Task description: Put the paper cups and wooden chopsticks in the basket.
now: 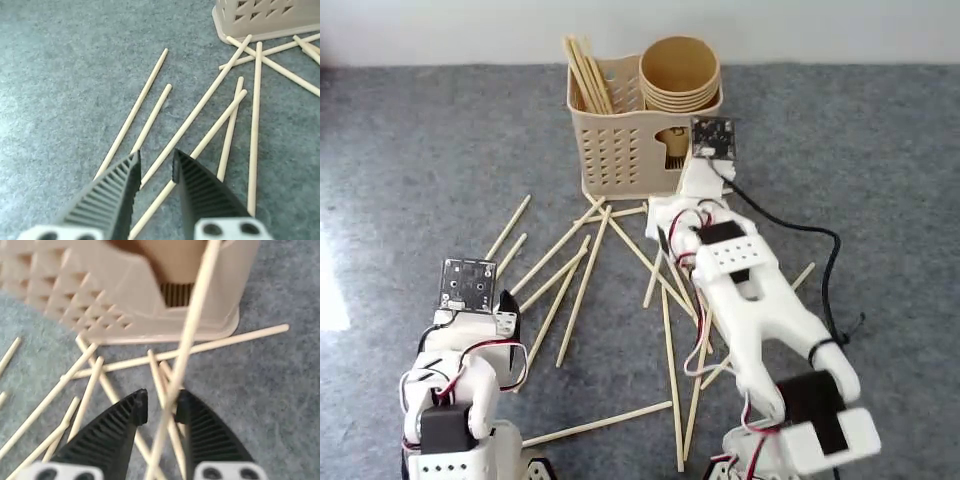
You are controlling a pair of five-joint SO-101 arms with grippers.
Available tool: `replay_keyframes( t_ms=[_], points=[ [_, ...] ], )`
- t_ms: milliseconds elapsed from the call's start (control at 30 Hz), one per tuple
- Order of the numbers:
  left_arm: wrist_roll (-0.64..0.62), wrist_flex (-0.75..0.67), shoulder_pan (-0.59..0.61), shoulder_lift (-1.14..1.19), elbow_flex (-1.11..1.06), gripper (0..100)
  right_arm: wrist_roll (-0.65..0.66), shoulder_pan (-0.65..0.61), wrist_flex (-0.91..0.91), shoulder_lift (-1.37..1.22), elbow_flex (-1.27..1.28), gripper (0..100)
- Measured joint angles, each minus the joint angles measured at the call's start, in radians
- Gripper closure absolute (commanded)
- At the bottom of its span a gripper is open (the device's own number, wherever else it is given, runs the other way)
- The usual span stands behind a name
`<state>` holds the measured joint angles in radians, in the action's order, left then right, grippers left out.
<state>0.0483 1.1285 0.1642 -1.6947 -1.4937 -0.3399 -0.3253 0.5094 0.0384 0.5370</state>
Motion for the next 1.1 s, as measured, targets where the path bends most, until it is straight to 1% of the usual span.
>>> replay_keyframes(
  t_ms=[100,200,333,467,567,733,833,933,1100],
  points=[
    [0.000,0.000,0.002,-0.003,0.000,90,-0.002,0.020,0.000,-0.049,-0.040,96.8],
    [0.000,0.000,0.000,-0.005,0.000,90,-0.002,0.021,0.000,-0.055,-0.049,99.4],
    [0.000,0.000,0.000,-0.005,0.000,90,-0.002,0.031,0.002,-0.055,-0.052,99.1],
    [0.000,0.000,0.000,-0.005,0.000,90,0.015,0.032,0.057,-0.026,-0.054,99.1],
    [0.002,0.000,0.000,-0.005,0.000,90,0.020,0.032,0.126,0.058,-0.054,99.1],
    [0.002,0.000,0.000,-0.005,0.000,90,0.075,0.031,0.273,0.247,-0.052,99.1],
    [0.002,0.000,0.000,-0.005,0.000,90,0.121,-0.006,0.351,0.373,-0.052,99.1],
    [0.002,0.000,0.000,-0.005,0.000,90,0.161,-0.060,0.388,0.491,-0.052,99.1],
    [0.002,0.000,0.000,-0.005,0.000,90,0.221,-0.129,0.394,0.635,-0.052,99.1]
  ],
)
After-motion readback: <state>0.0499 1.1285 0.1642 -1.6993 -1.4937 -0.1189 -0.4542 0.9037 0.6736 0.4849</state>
